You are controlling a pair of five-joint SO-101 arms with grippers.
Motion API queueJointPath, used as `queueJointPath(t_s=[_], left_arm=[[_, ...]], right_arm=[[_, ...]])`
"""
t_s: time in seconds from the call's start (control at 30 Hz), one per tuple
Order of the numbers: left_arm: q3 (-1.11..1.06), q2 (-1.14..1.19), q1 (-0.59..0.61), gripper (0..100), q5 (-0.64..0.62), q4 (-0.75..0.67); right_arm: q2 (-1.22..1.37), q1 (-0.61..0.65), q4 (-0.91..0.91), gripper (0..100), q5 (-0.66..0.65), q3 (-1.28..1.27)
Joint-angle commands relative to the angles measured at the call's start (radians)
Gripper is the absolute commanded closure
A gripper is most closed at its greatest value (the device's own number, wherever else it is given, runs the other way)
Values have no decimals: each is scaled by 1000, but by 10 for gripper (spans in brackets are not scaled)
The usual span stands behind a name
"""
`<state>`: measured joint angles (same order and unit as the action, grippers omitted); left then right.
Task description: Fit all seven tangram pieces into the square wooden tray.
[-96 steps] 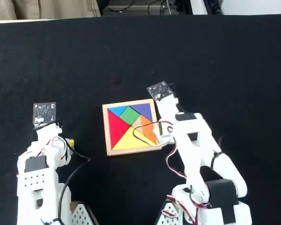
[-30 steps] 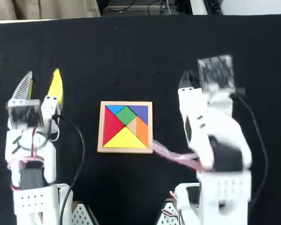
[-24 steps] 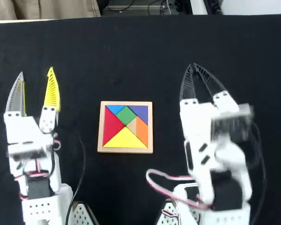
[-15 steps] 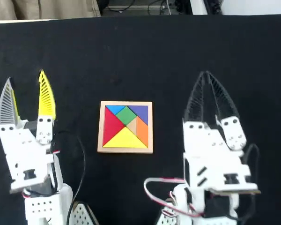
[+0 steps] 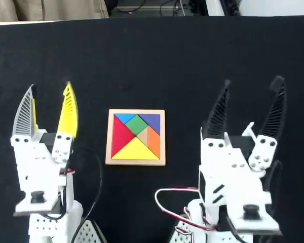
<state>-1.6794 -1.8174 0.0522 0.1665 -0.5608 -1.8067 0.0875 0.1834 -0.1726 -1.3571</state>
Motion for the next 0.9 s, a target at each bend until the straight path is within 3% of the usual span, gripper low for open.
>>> queueJointPath(t_s=[0.0, 0.2, 0.3, 0.43, 0.57, 0.67, 0.87], left_arm=[[-19, -3, 68, 775, 3, 227], [-19, -3, 79, 775, 3, 925], [-19, -5, 81, 775, 3, 1143], [-19, -5, 81, 775, 3, 1303], [-19, -5, 84, 775, 3, 1384], [-19, -5, 87, 775, 2, 1462], [-19, -5, 134, 776, 2, 1676]], right_arm=[[-82, -9, 11, 734, 6, -58], [-71, -83, 3, 733, 12, -335], [-58, -215, -190, 733, 60, -321], [-59, -354, -456, 733, 186, -329], [-59, -382, -631, 733, 239, -329], [-59, -362, -733, 733, 239, -329], [-58, -203, -1011, 733, 239, -329]])
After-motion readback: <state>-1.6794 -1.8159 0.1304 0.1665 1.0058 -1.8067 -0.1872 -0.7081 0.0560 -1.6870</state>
